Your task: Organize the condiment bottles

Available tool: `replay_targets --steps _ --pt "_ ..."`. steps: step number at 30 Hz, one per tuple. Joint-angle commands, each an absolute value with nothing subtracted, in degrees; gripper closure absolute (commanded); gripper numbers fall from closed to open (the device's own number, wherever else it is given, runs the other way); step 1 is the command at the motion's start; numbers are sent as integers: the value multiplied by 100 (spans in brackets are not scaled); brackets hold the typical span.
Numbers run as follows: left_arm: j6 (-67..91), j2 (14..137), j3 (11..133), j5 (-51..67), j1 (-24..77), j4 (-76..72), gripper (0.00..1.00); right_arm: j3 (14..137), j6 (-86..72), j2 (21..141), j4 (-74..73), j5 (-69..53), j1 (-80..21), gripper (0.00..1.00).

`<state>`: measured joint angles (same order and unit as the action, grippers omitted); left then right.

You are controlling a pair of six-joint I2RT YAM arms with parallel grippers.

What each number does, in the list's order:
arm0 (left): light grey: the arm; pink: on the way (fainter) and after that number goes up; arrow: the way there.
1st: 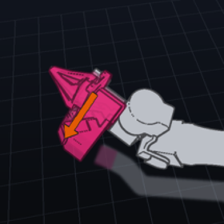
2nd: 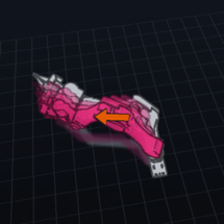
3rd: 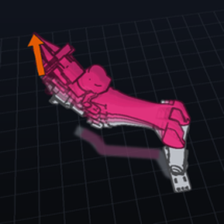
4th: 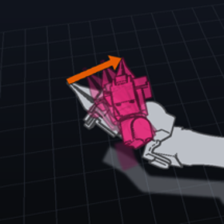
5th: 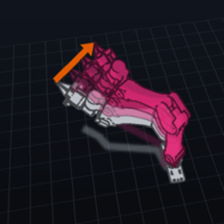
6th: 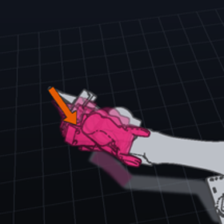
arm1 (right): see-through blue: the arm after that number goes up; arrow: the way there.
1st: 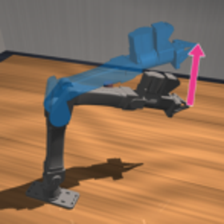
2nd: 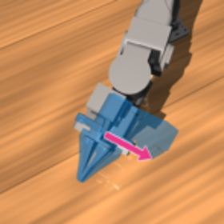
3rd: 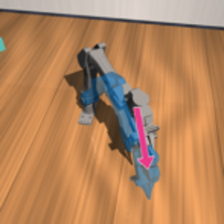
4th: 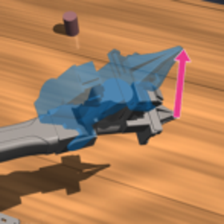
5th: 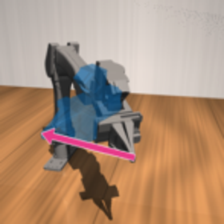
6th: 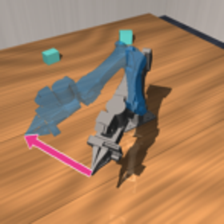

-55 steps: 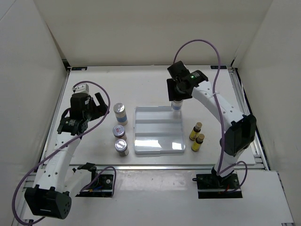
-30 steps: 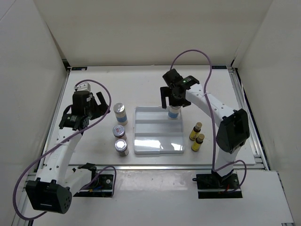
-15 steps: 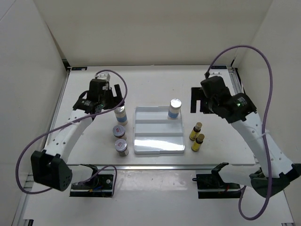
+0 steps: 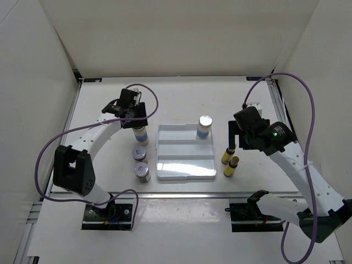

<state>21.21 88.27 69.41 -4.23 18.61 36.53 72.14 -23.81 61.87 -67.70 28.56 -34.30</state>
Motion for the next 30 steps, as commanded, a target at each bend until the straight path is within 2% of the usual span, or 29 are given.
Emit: replay_targets --steps 1,4,10,13,22,30 --pt "2232 8605 7539 -877 1985 3805 58 7163 -2601 6012 -6829 3102 -3428 0" --pt "2232 8350 8135 -1151 2249 4051 64 6891 -2724 5880 -6829 3225 -3428 0" --pt "2442 8262 9210 -739 2855 4113 70 6838 -2725 5880 -6776 3226 -3428 0" --pt "2505 8630 9465 -738 3128 4113 73 6838 -2725 5933 -6724 3226 -3428 0" --pt "2610 9824 9650 -1045 3831 4113 85 6785 -2725 5933 -6671 3226 -3428 0" --pt "2663 10274 9650 -1432 3955 4113 85 6732 -2672 5933 -6671 3226 -3428 0"
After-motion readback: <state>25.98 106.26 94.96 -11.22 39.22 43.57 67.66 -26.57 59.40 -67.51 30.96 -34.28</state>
